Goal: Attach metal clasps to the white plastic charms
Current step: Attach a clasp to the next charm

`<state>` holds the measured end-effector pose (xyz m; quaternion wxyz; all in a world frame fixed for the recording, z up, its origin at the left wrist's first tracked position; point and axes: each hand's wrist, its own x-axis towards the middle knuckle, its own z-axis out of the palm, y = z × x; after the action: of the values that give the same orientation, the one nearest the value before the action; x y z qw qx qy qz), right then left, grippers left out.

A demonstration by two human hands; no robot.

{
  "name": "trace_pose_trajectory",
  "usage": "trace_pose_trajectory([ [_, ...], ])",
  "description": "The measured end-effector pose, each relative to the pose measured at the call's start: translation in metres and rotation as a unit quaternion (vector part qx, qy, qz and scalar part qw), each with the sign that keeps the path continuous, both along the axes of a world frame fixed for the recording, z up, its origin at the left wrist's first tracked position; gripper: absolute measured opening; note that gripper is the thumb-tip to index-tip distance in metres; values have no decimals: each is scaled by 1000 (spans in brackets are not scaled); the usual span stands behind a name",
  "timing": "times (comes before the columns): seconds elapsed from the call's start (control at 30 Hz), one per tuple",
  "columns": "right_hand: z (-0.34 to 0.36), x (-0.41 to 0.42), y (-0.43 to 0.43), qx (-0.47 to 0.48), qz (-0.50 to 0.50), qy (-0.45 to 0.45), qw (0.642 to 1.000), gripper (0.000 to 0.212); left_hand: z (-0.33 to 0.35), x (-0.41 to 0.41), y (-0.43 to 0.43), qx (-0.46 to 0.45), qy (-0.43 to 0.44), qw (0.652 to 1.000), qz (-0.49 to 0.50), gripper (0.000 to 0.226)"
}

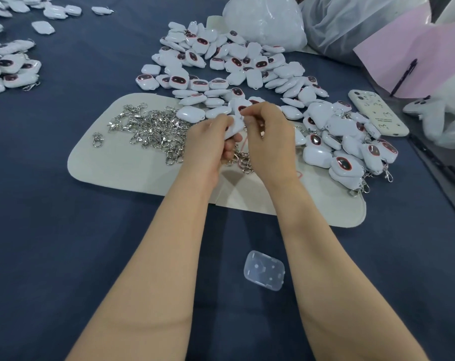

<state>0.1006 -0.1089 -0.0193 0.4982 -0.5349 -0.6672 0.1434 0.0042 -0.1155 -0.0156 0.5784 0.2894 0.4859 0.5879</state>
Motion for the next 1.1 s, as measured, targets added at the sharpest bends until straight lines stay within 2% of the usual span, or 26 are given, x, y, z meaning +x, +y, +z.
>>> trace_pose_trajectory([
  [0.1, 0, 2, 2, -18, 10, -19, 1000, 16, -4, 2, -1, 63, 192, 978, 48, 11],
  [0.13, -1, 3, 2, -25, 15, -23, 999, 16, -5, 2, -1, 75, 224, 970, 58, 12],
  [0.2, -2, 3, 2, -44, 25, -11, 999, 20, -6, 3, -2, 87, 232, 967, 66, 14],
  [0.3, -4, -1, 1, -92, 38, 48, 994, 28, -6, 4, 0, 59, 137, 988, 46, 11],
  [0.43, -6, -3, 4, -114, 20, 121, 986, 12, -3, 4, 1, -18, -54, 998, -16, 20],
  [0.57, -4, -3, 4, -112, 27, 168, 979, 12, 0, 0, 0, -54, -169, 982, -66, 17],
  [0.73, 0, -4, 1, -64, 29, 222, 972, 21, 2, -5, 0, -90, -270, 951, -119, 19],
  [0.8, -1, -5, 1, -46, 24, 226, 973, 21, 2, -6, 0, -94, -306, 938, -135, 22],
  [0.87, -1, -5, 0, -25, 18, 193, 981, 19, 2, -6, 0, -91, -322, 933, -134, 20],
  [0.93, -2, -4, 0, -8, 14, 119, 993, 11, 1, -5, 2, -79, -282, 950, -105, 17],
  [0.97, -2, -3, 0, -2, 12, 81, 997, 9, 0, -4, 2, -69, -236, 966, -82, 17],
  [1.03, -3, 0, 0, 1, 9, 34, 999, 8, -2, -3, 2, -37, -109, 993, -33, 18],
  [1.1, -2, 3, 0, -2, 9, 8, 1000, 8, -3, -1, 2, 12, 27, 1000, 6, 17],
])
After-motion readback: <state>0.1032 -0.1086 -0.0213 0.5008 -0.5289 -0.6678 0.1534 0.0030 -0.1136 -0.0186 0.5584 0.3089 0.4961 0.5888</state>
